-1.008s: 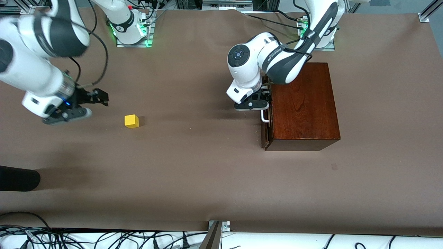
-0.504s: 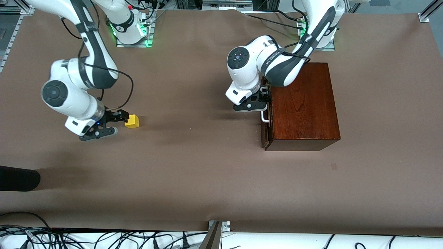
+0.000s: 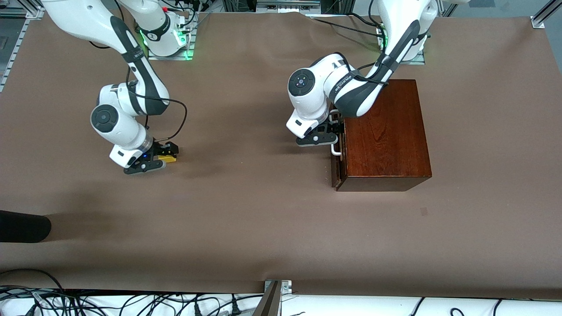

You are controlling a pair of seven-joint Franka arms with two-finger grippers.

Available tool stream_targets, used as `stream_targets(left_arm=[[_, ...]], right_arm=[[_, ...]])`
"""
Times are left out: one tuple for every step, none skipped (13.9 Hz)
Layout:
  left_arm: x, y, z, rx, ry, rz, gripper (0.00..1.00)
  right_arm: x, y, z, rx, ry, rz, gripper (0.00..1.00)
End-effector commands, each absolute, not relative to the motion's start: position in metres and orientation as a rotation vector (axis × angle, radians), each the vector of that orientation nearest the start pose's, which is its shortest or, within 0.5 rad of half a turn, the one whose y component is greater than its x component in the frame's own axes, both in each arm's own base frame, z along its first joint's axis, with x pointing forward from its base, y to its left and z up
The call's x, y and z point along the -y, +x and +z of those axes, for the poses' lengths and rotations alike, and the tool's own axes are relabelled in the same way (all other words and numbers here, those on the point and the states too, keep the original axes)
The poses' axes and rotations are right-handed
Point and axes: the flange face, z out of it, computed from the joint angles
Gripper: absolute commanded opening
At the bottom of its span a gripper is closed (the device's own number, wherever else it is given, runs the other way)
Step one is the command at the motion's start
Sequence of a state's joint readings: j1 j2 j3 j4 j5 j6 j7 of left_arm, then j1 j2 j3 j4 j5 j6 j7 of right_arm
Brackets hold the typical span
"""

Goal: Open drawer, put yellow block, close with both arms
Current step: 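Pull the drawer open with the left gripper while the right gripper grasps the cube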

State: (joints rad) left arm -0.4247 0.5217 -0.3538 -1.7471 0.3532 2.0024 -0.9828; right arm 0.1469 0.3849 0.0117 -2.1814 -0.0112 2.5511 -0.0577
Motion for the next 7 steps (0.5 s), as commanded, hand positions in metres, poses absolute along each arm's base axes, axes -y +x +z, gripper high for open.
stream_targets(left_arm=[[0.444,0.482,0.274,0.044,-2.915,-0.004,1.0],[0.454,0.482,0.272,0.048,-2.926,-0.009,1.0],[0.467,0.483,0.273,0.073,-2.945,-0.014,1.0],[0.479,0.482,0.272,0.093,-2.957,-0.021,1.0],[0.485,0.485,0.271,0.107,-2.969,-0.016,1.0],[0.49,0.489,0.272,0.114,-2.982,-0.022,1.0],[0.497,0.492,0.276,0.116,-2.998,-0.029,1.0]], right_arm=[[-0.09,0.542,0.208,0.282,-3.125,0.024,1.0],[-0.088,0.541,0.206,0.246,-3.129,0.024,1.0],[-0.088,0.54,0.204,0.231,-3.13,0.017,0.98],[-0.088,0.539,0.201,0.231,-3.13,0.022,0.93],[-0.088,0.539,0.2,0.231,-3.13,0.024,0.85],[-0.088,0.539,0.201,0.231,-3.13,0.022,0.73],[-0.088,0.539,0.201,0.231,-3.13,0.022,0.61]])
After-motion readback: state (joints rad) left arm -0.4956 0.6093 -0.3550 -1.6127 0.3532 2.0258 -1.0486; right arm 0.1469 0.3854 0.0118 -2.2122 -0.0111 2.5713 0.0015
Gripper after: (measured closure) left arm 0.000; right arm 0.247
